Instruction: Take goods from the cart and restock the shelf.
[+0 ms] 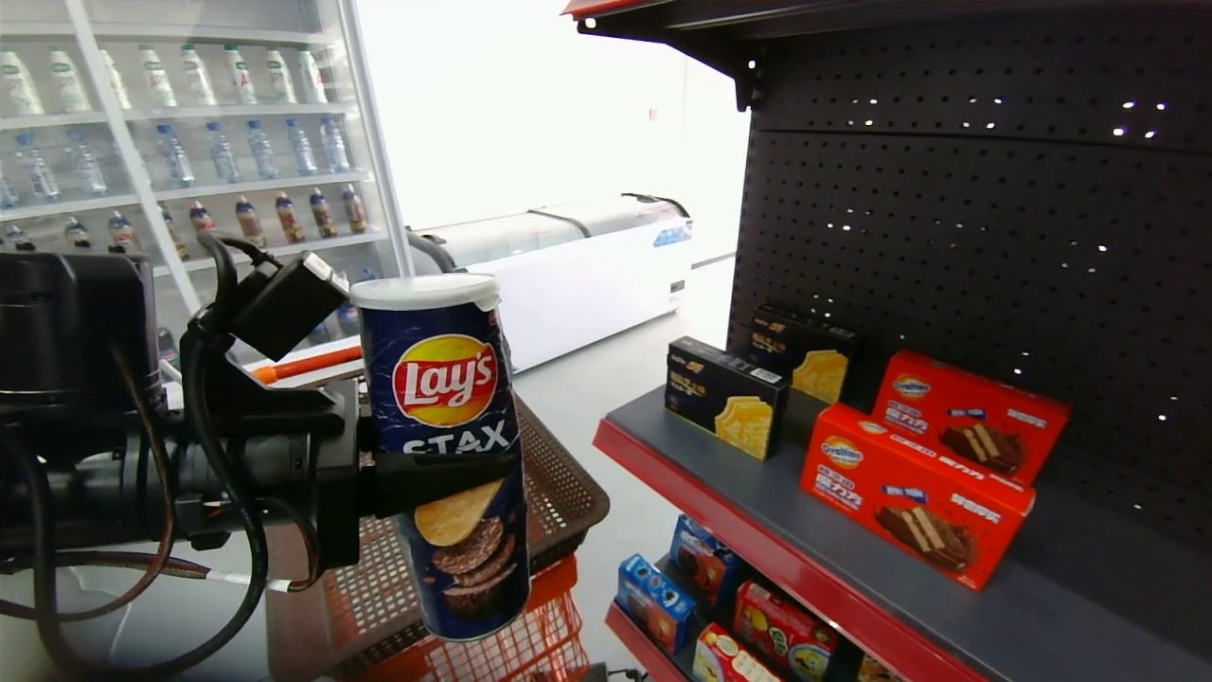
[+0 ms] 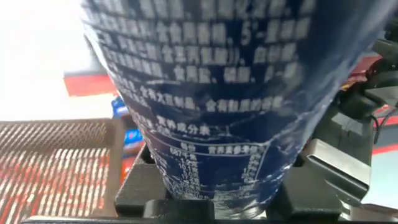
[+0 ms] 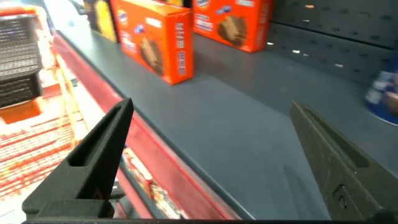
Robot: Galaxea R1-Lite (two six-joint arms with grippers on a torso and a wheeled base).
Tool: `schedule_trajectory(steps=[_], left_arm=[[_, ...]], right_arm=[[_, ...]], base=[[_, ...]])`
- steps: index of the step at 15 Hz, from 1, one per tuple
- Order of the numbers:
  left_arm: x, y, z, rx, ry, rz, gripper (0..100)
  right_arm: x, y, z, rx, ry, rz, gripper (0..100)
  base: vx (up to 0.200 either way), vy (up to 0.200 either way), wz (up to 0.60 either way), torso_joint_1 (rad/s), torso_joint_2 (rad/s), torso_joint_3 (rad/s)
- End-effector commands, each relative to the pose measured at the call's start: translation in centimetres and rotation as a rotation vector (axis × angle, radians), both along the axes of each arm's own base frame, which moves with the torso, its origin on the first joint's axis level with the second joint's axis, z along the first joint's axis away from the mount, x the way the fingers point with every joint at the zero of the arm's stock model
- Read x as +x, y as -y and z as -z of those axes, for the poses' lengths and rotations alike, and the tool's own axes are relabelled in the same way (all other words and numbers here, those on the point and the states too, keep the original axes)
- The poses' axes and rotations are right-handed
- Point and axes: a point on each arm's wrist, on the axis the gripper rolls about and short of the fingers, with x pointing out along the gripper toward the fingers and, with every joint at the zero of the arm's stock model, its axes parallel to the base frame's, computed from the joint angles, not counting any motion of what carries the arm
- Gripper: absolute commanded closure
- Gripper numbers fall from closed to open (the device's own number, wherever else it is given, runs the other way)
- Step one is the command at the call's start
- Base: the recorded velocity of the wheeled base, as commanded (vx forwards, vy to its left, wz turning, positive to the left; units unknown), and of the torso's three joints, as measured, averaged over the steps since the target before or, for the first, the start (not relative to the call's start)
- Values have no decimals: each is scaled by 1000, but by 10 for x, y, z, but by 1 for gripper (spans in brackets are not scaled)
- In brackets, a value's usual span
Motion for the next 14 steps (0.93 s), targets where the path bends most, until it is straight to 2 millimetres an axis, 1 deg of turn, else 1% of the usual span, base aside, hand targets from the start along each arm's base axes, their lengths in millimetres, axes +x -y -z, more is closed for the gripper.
schedule_trajectory(steps=[1, 7, 14], left_arm=[[1, 1, 1, 1, -3, 1, 100], [0, 2, -1, -1, 3, 7, 100], [-7, 13, -2, -4, 9, 63, 100]], right_arm=[[0, 0, 0, 0, 1, 0, 0], [0, 0, 0, 0, 1, 0, 0], [0, 0, 0, 0, 1, 0, 0]], base=[[0, 0, -600, 2, -2, 2], [0, 0, -600, 3, 4, 4], [0, 0, -600, 2, 2, 2]])
